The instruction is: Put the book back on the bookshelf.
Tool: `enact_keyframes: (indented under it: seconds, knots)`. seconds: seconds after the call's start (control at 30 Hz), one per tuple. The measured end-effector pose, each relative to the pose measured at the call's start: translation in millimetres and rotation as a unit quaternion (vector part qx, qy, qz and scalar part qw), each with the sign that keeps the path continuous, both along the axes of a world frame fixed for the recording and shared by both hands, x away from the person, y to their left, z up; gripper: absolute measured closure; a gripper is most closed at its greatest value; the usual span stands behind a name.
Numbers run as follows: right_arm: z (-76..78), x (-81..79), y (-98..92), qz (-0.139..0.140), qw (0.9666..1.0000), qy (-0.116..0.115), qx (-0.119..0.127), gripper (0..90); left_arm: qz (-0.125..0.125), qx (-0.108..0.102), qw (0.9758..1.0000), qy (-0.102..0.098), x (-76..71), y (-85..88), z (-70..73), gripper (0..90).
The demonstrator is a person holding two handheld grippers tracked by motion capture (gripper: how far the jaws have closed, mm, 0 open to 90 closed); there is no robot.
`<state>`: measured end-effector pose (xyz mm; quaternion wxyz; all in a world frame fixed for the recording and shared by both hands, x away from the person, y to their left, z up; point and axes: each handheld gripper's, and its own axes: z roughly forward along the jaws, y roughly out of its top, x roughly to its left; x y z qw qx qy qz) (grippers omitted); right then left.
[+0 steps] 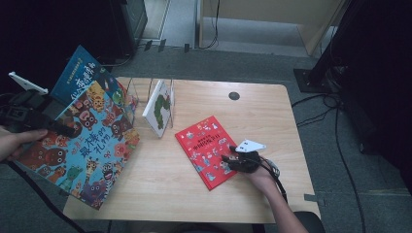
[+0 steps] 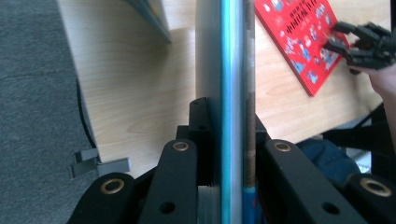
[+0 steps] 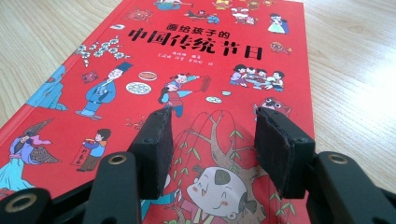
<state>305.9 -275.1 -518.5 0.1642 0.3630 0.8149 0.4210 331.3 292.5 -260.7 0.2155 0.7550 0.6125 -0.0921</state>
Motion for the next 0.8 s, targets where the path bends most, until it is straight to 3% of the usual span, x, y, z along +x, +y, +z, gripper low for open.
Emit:
enact_keyframes:
  seconds: [0.27,0.8]
  knots:
    - [-0.1,0.4,0.3,0.000,1.0000,-0.001,0.000,47.1,0.038,0.014,0.9992,-0.007,13.2,12.7,9.6,81.4]
    - [0.1,0.2,0.8,-0.001,1.0000,0.000,0.000,47.3,0.071,0.016,0.9973,-0.005,48.9,16.6,24.3,81.7]
